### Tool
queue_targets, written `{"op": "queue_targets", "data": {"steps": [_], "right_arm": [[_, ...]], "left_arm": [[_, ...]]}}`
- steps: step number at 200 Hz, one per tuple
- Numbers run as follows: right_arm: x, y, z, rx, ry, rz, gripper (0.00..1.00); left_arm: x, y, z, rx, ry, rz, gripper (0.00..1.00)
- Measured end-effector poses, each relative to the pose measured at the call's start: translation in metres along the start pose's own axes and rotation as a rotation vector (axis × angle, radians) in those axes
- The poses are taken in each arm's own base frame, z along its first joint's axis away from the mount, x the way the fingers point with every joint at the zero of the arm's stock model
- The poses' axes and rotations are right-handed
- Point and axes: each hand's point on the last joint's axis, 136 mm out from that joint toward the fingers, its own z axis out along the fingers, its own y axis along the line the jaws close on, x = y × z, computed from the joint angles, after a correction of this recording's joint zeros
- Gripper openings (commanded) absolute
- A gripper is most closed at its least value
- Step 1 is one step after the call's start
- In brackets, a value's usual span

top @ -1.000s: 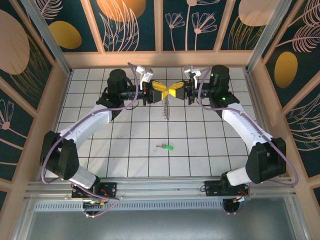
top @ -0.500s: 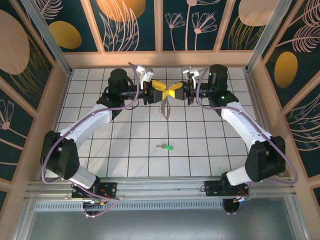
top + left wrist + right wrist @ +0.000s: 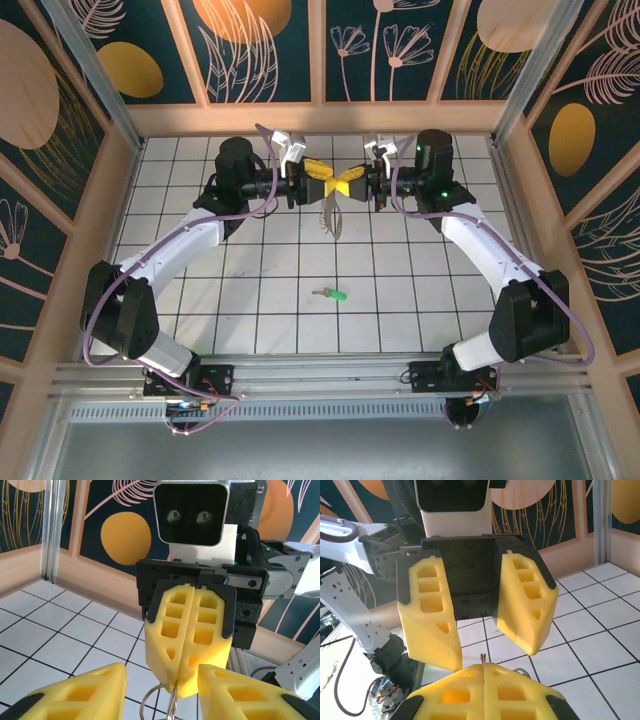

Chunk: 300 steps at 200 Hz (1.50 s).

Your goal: Put the keys on the keyring

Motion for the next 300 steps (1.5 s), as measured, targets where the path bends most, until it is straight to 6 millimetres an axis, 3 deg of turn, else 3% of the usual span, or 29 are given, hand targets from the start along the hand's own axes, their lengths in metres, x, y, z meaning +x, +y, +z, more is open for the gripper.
{"op": "queue_targets", "data": {"steps": [59, 152, 210, 240, 268, 286, 297, 300], "right_arm": [[-0.001, -0.006, -0.004, 0.029, -0.005, 0.001, 0.00], [-0.001, -0.007, -0.005, 0.030, -0.006, 0.001, 0.00], [-0.001, -0.007, -0.005, 0.030, -0.006, 0.001, 0.00], [-0.001, -0.007, -0.005, 0.030, -0.006, 0.001, 0.00], [-0.001, -0.007, -0.005, 0.030, -0.006, 0.000, 0.00], [-0.001, -0.007, -0.005, 0.031, -0.006, 0.000, 0.00], [-0.002, -0.009, -0.006, 0.038, -0.007, 0.000, 0.00], [-0.002, -0.009, -0.006, 0.039, -0.008, 0.000, 0.05]], "left_arm": [[0.012, 0.004, 0.000, -0.010, 0.019, -0.010, 0.40], [0.007, 0.002, 0.000, 0.000, 0.003, -0.007, 0.30], [0.011, -0.001, 0.004, 0.031, 0.012, -0.020, 0.30], [0.013, -0.001, 0.004, 0.035, 0.016, -0.022, 0.18], [0.012, -0.001, 0.004, 0.034, 0.016, -0.021, 0.18], [0.012, 0.000, 0.004, 0.030, 0.015, -0.017, 0.00], [0.012, 0.000, 0.004, 0.026, 0.014, -0.017, 0.00], [0.012, 0.001, 0.004, 0.023, 0.012, -0.013, 0.00]]}}
